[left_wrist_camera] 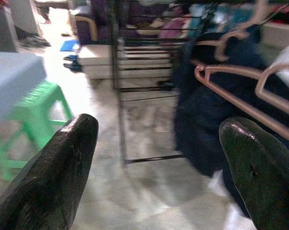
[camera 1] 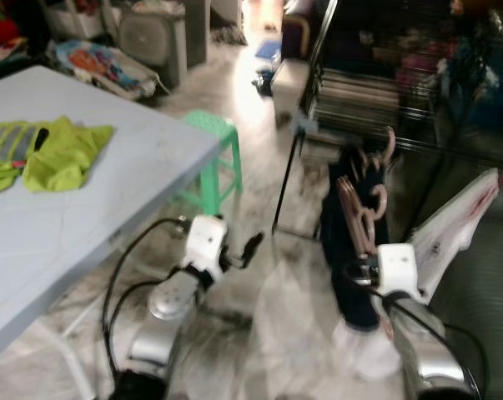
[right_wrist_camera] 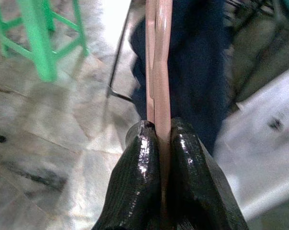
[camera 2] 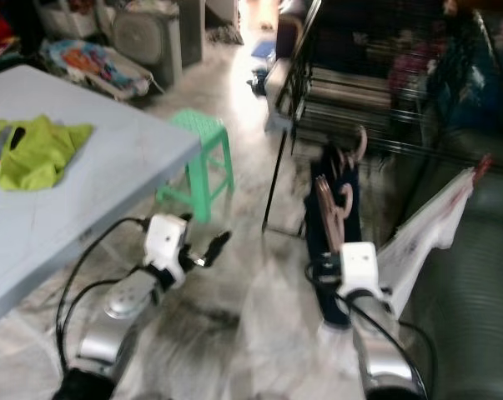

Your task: Hang hanger

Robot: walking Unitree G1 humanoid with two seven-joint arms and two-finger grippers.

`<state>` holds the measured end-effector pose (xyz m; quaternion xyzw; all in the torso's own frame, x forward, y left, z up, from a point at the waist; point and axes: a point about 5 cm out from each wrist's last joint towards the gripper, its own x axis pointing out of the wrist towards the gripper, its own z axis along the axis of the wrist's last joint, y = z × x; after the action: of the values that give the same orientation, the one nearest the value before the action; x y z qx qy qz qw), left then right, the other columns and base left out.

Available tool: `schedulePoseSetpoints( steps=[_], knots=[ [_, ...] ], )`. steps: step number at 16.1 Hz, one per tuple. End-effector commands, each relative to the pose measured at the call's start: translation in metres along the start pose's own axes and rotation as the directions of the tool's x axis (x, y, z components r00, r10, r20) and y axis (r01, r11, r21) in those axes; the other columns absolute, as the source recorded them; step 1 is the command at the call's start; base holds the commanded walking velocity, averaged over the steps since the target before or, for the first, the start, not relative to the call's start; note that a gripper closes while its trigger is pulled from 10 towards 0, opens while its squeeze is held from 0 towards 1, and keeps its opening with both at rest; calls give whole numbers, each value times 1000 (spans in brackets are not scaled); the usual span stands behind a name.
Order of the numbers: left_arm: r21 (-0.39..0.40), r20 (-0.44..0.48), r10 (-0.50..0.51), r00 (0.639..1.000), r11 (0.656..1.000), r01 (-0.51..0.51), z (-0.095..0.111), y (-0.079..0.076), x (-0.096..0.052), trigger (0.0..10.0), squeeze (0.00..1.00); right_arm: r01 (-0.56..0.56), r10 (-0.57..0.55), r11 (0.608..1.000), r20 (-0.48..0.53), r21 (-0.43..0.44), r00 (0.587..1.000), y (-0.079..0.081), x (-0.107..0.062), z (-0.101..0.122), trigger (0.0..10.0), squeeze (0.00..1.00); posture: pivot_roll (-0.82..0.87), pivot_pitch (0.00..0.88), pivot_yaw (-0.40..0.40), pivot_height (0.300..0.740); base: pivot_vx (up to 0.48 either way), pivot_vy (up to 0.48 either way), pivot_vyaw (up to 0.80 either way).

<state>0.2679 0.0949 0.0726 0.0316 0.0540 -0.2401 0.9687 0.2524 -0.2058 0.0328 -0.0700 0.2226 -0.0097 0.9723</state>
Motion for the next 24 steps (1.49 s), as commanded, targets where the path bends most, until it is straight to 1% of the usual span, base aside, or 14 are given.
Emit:
schedulePoseSetpoints(
  steps=[1, 2, 3, 6, 7, 9, 10, 11, 13, 14, 17, 21, 24],
  knots=[
    [29, -17, 46, 999, 999, -46, -5, 9, -3, 10000, 0, -37, 37, 999, -18, 4, 999, 8, 2, 1, 10000, 0, 10, 0, -137, 740, 0, 0, 0],
    [35, -23, 81, 996, 996, -81, -6, 17, -6, 10000, 0, -64, 64, 998, -10, 0, 998, 13, 4, 5, 10000, 0, 30, 0, -154, 740, 0, 0, 0],
    [20, -45, 153, 987, 988, -152, -11, 31, -18, 10000, 0, -76, 76, 997, -7, -2, 997, 19, 10, 5, 10000, 0, 52, 0, -141, 740, 0, 0, 0],
    [14, -73, 204, 976, 979, -203, -23, 42, -35, 10000, 0, -30, 29, 998, 21, 52, 999, 18, 18, 10, 10000, 0, 63, 0, -88, 740, 0, 0, 0],
    [10, -71, 205, 976, 979, -205, -23, 43, -36, 10000, 0, 1, -2, 997, 20, 71, 1000, 15, 19, 9, 10000, 0, 53, 0, -66, 740, 0, 0, 0],
    [9, -63, 181, 981, 983, -181, -20, 43, -32, 10000, 0, 46, -48, 993, 16, 108, 999, 8, 15, 5, 10000, 0, 36, 0, -39, 740, 0, 0, 0],
    [12, -64, 163, 984, 987, -163, -18, 44, -28, 10000, 0, 73, -72, 989, -6, 127, 997, 4, 12, -2, 10000, 0, 11, 0, -15, 740, 0, 0, -494],
    [12, -65, 156, 986, 988, -155, -18, 44, -27, 10000, 0, 89, -88, 988, -16, 125, 996, 2, 10, -7, 10000, 0, -9, 0, 0, 740, 0, 0, -531],
    [-6, -66, 134, 989, 991, -135, -17, 44, -22, 10000, 0, 108, -109, 982, -4, 151, 994, -1, 8, -8, 10000, 0, -25, 0, 14, 740, 323, 338, -800],
    [-4, -65, 119, 991, 993, -120, -16, 42, -19, 10000, 0, 116, -116, 981, -8, 157, 993, -2, 7, -9, 10000, 0, -27, 0, 14, 740, 315, 364, 0],
    [-1, -55, 94, 994, 996, -94, -14, 37, -16, 10000, 0, 94, -93, 987, -13, 134, 996, 1, 7, -9, 10000, 0, -23, 0, -3, 740, 311, 366, 0],
    [-3, -56, 87, 995, 996, -87, -14, 34, -15, 10000, 0, 94, -92, 989, -22, 117, 996, 0, 10, -8, 10000, 0, -19, 0, -10, 740, 310, 367, 0],
    [17, -68, 35, 997, 999, -34, -15, 29, -13, 10000, 0, 89, -88, 989, -10, 119, 996, 3, 10, -3, 10000, 0, -23, 0, -7, 740, 336, 340, 0]
  ],
)
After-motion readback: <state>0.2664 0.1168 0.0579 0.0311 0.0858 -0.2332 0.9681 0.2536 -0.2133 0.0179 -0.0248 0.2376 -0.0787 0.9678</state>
